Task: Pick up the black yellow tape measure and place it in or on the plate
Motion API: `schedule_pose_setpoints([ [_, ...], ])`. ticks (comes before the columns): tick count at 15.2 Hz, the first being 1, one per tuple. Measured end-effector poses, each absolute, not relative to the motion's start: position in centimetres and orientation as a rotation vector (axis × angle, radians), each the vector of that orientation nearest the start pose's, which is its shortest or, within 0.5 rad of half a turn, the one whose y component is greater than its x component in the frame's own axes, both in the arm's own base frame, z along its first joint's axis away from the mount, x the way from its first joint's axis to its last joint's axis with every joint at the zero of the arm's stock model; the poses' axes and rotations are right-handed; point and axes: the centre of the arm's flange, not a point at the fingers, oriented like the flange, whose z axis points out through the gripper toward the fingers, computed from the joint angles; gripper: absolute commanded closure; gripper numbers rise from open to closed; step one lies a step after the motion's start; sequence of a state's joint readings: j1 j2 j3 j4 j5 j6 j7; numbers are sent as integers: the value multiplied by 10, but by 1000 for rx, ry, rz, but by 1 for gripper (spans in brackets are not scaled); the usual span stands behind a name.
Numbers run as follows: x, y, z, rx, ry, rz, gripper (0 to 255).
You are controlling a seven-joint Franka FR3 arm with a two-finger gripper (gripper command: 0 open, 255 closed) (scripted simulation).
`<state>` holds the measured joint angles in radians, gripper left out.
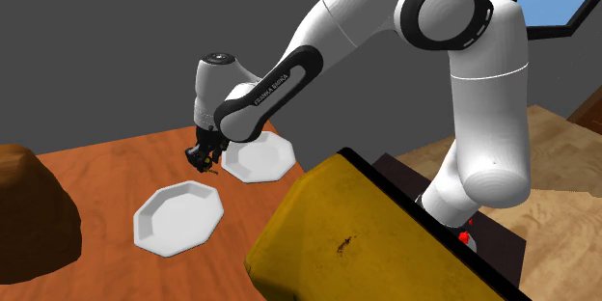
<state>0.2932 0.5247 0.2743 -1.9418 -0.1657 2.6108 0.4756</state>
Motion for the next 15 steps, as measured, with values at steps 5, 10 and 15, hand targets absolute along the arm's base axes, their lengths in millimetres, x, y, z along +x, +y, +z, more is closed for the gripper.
schedule_pose_setpoints([
  [5, 542, 339, 250, -3006, -273, -195, 255],
  [10, 540, 338, 278, -3006, -273, -195, 255],
  [15, 541, 338, 305, -3006, -273, -195, 255],
])
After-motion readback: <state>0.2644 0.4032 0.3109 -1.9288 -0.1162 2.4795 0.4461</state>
